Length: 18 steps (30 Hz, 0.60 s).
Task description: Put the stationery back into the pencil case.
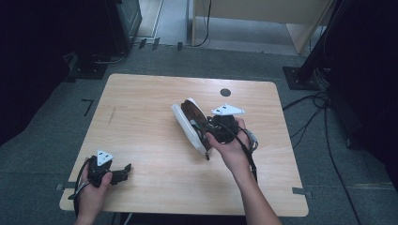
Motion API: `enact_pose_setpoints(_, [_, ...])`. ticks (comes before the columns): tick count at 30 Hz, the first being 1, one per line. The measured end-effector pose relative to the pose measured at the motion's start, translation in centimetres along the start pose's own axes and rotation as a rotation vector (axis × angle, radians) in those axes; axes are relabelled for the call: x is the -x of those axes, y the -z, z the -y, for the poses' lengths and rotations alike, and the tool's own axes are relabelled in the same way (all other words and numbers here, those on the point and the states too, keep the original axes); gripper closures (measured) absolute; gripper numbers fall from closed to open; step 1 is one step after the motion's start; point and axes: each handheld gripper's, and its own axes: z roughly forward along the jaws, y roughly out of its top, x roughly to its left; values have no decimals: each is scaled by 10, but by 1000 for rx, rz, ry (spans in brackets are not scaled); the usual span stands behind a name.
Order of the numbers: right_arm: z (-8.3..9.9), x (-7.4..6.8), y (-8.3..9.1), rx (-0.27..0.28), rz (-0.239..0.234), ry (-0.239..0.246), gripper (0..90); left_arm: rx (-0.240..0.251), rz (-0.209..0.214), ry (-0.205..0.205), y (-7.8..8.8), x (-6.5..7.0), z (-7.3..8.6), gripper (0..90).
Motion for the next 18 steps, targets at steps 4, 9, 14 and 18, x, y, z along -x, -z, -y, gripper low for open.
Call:
enact_pose_setpoints(4, [2,4,5,23,-16,-11,479,-1,0,0,0,0,0,78])
enact_pose_setpoints(9, [4,7,9,19,25,-70,96,-1,0,-1,0,0,0,78])
enact_pose_setpoints(14, [10,9,14,13,79,-68,0,-1,-1,-2,0,0,0,78])
enact_pose_setpoints(18, [15,13,19,24,111,-66,0,-1,-1,-2,0,0,0,78])
